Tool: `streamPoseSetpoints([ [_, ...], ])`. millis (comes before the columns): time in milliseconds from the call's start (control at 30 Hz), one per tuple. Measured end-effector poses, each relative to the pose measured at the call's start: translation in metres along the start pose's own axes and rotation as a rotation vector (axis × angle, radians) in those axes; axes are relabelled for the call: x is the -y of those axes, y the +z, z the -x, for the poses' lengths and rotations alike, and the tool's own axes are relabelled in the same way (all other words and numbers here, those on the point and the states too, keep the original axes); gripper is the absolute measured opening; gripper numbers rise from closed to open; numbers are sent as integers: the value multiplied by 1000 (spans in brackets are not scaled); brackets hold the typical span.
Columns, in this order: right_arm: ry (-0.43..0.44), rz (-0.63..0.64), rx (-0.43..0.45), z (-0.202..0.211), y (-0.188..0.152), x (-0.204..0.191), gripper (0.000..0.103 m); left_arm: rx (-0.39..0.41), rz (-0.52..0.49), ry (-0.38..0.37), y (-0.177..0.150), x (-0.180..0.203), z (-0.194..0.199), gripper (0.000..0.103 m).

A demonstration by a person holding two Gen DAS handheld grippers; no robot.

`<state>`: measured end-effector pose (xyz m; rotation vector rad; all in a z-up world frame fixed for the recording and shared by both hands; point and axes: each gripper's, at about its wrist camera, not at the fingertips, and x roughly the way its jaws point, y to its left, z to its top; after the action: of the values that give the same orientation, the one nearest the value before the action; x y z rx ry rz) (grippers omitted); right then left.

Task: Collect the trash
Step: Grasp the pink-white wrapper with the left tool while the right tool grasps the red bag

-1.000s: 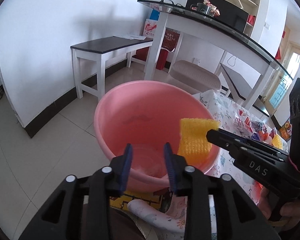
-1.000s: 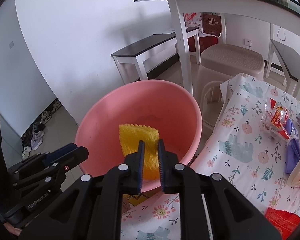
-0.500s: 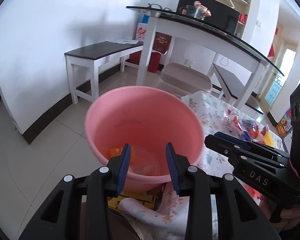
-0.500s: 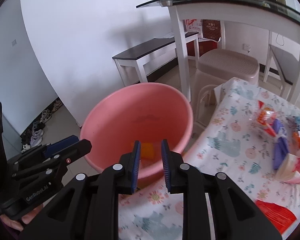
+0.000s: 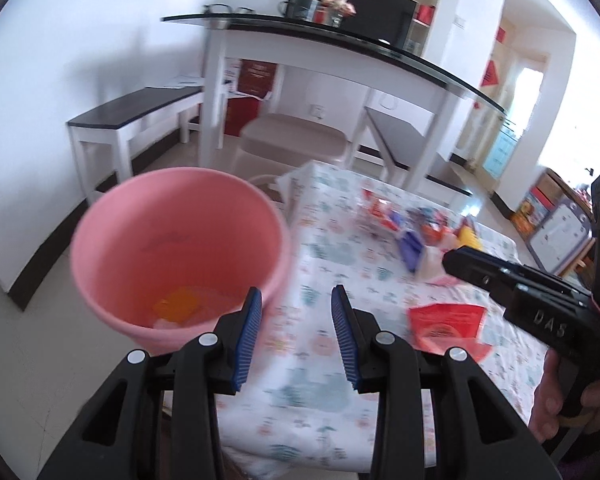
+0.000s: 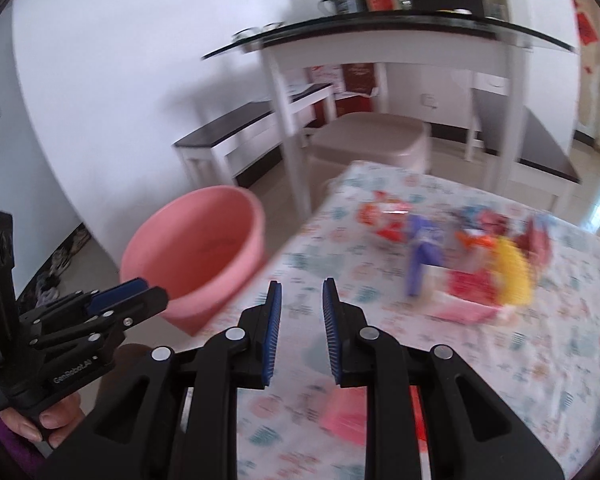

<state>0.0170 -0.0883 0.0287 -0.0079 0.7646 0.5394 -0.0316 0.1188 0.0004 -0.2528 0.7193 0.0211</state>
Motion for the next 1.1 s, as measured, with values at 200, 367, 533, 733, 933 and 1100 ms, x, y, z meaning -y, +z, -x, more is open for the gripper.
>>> streamPoseSetpoints([
  [200,-91,-82,16,16,-13,50,22,-79,-1,-84,-5,34,-20,35],
  [367,-133,-157,12,23,-29,84,22,-177,41,-166,-9,59,-43,35],
  [533,-145,-190,13,26,-37,102,22,-274,97,-198,-15,79,-72,37],
  [733,-153,-224,11,28,-47,121,22,-389,150,-203,-24,89,-102,41],
  [933,-152,-259,-2,22,-53,135,22,-409,59,-229,-35,107,-101,23],
  [1100,-149,-270,-12,14,-56,142,22,-415,-29,-213,-43,117,-102,1],
])
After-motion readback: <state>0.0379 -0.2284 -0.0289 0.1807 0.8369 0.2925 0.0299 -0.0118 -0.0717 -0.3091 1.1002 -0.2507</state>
